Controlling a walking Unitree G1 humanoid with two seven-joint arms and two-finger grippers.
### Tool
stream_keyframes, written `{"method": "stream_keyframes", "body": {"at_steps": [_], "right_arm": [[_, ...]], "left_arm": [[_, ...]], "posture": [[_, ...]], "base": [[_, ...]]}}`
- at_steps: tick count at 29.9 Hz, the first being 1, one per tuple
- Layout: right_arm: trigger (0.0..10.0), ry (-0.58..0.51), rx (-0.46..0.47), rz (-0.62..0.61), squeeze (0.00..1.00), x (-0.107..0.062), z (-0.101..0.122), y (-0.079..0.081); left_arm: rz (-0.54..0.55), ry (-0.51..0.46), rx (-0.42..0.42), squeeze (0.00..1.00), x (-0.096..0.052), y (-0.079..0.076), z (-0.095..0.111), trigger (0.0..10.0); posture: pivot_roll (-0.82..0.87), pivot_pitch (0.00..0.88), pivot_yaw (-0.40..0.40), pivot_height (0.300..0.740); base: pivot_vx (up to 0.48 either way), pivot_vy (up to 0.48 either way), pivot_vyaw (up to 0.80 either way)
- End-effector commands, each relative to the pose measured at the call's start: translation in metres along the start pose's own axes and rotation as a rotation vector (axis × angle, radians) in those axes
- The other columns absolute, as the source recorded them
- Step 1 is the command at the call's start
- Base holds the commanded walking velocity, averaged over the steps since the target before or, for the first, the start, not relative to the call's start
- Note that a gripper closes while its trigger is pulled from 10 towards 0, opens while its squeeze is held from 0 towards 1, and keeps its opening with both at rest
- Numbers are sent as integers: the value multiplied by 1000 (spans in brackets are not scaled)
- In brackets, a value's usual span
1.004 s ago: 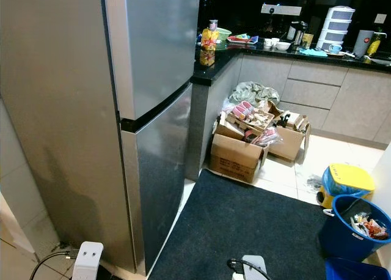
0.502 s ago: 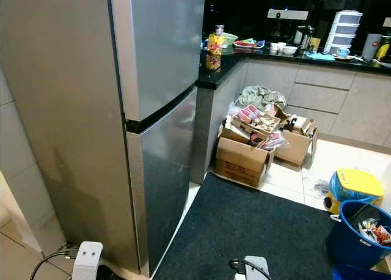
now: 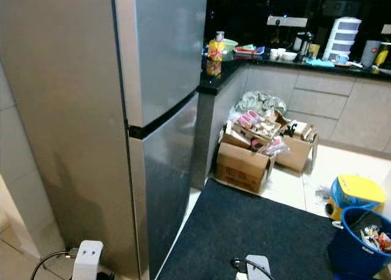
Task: Restocking fridge
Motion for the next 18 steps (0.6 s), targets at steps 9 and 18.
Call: {"method": "stream_keyframes", "body": {"at_steps": [9,18], "right_arm": [[10000,-23,2,-2,0,1,7,0],[10000,-19,6,-6,0,0,5,-1]], "left_arm": [[-3,-3,6,0,0,0,1,10000],[-8,-14,17,0,0,0,3,10000]], "posture": [[-73,19,-28,740],[-73,20,-23,740]], "base": [[286,0,0],[208,0,0]]}}
Point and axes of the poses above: a point about 5 cm out from each wrist's last joint towards the gripper, its own x axis pointing out of the wrist towards the gripper, its own z axis along the axis of the wrist's last joint, y = z × x, the point moved 5 cm from there along x, pointing out of the wrist towards the gripper, and after that the axes turned 2 degrees about x, right-handed, at the moved point
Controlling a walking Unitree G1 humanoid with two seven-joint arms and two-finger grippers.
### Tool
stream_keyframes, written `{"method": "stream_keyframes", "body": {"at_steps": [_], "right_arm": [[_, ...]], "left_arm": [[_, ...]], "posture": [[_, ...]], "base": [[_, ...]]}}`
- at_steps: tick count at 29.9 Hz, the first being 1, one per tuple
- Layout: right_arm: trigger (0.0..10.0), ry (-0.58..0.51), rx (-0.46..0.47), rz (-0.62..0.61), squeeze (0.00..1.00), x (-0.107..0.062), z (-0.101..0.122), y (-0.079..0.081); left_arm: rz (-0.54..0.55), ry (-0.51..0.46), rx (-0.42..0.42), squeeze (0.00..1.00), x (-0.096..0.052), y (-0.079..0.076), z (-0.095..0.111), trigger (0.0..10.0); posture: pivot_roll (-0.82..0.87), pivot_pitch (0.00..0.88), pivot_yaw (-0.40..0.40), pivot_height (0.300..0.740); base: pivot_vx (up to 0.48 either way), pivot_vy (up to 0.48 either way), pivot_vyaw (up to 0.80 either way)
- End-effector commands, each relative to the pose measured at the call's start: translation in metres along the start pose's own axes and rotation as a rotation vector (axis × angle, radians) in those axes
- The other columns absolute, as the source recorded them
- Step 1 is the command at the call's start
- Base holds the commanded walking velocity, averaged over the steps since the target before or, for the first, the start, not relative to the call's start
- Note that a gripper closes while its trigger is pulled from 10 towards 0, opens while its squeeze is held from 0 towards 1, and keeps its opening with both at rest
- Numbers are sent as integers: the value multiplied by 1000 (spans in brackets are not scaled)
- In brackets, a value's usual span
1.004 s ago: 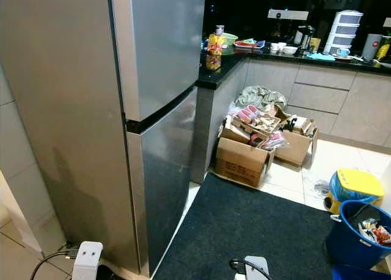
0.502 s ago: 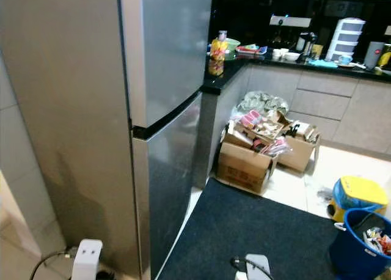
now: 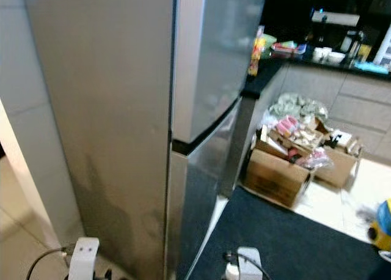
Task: Restocking fridge
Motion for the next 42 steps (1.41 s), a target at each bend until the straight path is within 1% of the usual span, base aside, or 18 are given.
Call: {"method": "stream_keyframes", "body": {"at_steps": [1,10,19,32,42], "right_arm": [[10000,-7,9,-20,0,-1,1,-5],[10000,-2,15,-19,0,-1,-1,-4],[10000,-2,25,-20,0,-2,-2,-7],[10000,17,19,-20,0,-2,-8,-8],[10000,18,14,-23,0,-3,-10,-8]], "left_arm": [[-16,20,7,0,-3,-5,-9,10000],[-26,16,31,0,-2,-5,-8,10000],[-34,18,42,0,-2,-8,-9,10000],[-26,18,49,0,-3,-8,-10,10000],[-26,9,74,0,-3,-6,-9,10000]], "posture": [[-73,20,-21,740],[-75,21,-18,740],[-79,25,-18,740],[-76,20,-17,740],[-73,11,-15,740]], "base": [[0,0,0],[0,0,0],[0,0,0],[0,0,-752],[0,-32,0]]}}
Point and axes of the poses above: a point about 5 cm out from each wrist's last joint towards the gripper, its own x axis pointing out of the wrist towards the gripper, its own z axis along the axis of the wrist's last joint, y = z × x, the point moved 5 cm from there along x, pointing out of the wrist towards the gripper, and after that the axes turned 2 degrees about x, right-handed, at the moved point
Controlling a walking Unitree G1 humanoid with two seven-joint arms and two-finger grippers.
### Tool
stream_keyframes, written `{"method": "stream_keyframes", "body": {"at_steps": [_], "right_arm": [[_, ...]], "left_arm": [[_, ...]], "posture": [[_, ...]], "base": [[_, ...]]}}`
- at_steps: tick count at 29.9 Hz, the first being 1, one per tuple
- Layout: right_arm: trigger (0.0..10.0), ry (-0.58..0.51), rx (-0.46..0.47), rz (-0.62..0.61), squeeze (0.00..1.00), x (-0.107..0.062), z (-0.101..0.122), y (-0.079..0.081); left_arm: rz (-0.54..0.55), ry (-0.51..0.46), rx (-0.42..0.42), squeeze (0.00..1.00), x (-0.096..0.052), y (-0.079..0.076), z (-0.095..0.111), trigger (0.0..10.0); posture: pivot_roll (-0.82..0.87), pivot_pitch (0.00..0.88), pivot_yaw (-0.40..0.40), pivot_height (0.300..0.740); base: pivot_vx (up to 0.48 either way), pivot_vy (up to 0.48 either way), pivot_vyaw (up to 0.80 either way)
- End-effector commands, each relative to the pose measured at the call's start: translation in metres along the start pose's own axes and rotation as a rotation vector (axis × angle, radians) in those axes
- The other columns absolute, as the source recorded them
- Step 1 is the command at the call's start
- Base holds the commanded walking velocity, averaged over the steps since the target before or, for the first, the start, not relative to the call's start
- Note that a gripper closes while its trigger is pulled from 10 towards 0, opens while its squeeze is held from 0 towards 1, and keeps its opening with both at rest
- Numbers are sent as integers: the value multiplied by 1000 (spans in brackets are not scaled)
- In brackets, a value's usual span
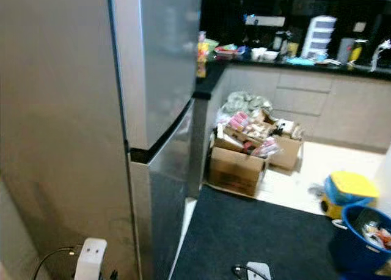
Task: Restocking fridge
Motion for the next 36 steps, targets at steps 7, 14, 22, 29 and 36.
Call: {"method": "stream_keyframes", "body": {"at_steps": [7,14,22,29,36], "right_arm": [[10000,-34,-5,-4,0,0,10,-2],[10000,-40,-9,-8,0,0,12,-5],[10000,-40,-12,-9,0,-1,12,-6],[10000,-41,-16,-5,0,-1,11,-5],[10000,-37,-18,-8,0,-2,9,-8]], "left_arm": [[0,-1,21,0,0,0,0,10000],[32,-7,2,0,0,5,1,10000],[43,-4,7,0,-1,7,0,10000],[89,-45,-38,0,-2,16,4,10000],[82,-70,-29,0,-1,19,11,10000]], "posture": [[-81,0,-18,740],[-88,0,-19,740],[-91,0,-23,740],[-94,9,-25,740],[-94,10,-26,740]], "base": [[0,-457,0],[0,-69,0],[0,0,0],[0,0,0],[0,0,0]]}}
Point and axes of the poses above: a point about 5 cm out from each wrist's last joint towards the gripper, its own x axis pointing out of the wrist towards the gripper, its own z axis along the axis of the wrist's last joint, y = z × x, the point moved 5 cm from there along x, pointing out of the wrist towards the gripper, and after that the axes turned 2 degrees about x, right-handed, at the moved point
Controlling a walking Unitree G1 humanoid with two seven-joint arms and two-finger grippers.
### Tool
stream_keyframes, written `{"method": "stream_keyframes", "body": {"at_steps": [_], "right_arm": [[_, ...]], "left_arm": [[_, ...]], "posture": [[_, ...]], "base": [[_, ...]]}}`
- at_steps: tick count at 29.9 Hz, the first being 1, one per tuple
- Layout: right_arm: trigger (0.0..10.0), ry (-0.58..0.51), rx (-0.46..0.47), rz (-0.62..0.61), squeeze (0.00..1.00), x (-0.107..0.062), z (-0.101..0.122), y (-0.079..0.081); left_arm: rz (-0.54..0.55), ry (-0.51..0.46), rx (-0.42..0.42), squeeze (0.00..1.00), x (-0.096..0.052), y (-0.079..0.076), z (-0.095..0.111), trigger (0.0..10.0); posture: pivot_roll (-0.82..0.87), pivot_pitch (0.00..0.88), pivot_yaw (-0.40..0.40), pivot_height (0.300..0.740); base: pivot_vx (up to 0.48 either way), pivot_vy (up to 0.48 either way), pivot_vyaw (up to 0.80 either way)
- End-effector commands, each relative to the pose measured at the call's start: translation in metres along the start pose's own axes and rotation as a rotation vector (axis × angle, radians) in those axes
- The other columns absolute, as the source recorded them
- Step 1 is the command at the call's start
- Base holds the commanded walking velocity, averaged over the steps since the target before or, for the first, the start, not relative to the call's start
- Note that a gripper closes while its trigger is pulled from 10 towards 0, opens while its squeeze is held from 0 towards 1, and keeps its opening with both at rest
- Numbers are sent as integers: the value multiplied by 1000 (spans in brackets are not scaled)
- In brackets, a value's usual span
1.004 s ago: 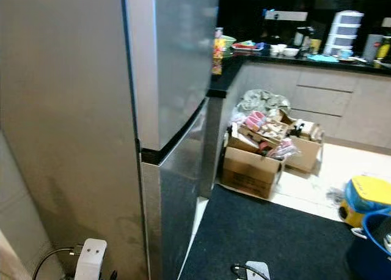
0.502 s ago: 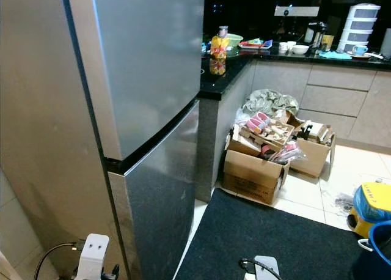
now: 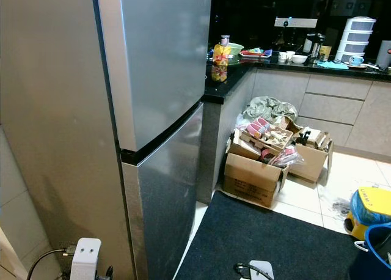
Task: Restocking fridge
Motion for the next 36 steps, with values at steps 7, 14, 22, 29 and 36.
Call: {"method": "stream_keyframes", "body": {"at_steps": [7,14,22,29,36], "right_arm": [[10000,-21,-5,-5,0,0,5,-3],[10000,-21,-8,-4,0,0,6,-3],[10000,-24,-10,-1,0,0,8,-2],[10000,-23,-10,2,0,0,8,-1],[10000,-19,-6,9,0,1,5,3]], "left_arm": [[-33,12,72,0,2,-3,3,10000],[-34,10,58,0,2,-6,3,10000],[-5,32,25,0,1,0,-2,10000],[-2,35,27,0,2,1,-2,10000],[-3,63,-13,0,1,3,-6,10000]], "posture": [[-99,17,-27,740],[-98,23,-33,740],[-95,30,-33,740],[-88,37,-32,740],[-88,47,-29,740]], "base": [[0,-137,0],[0,-480,0],[0,-120,0],[0,0,0],[0,69,0]]}}
Point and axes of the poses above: a point about 5 cm out from each wrist's last joint towards the gripper, its own x axis pointing out of the wrist towards the gripper, its own z axis along the axis of the wrist's last joint, y = z × x, the point moved 5 cm from there along x, pointing out of the wrist towards the gripper, and after that the axes turned 2 degrees about x, right-handed, at the moved point
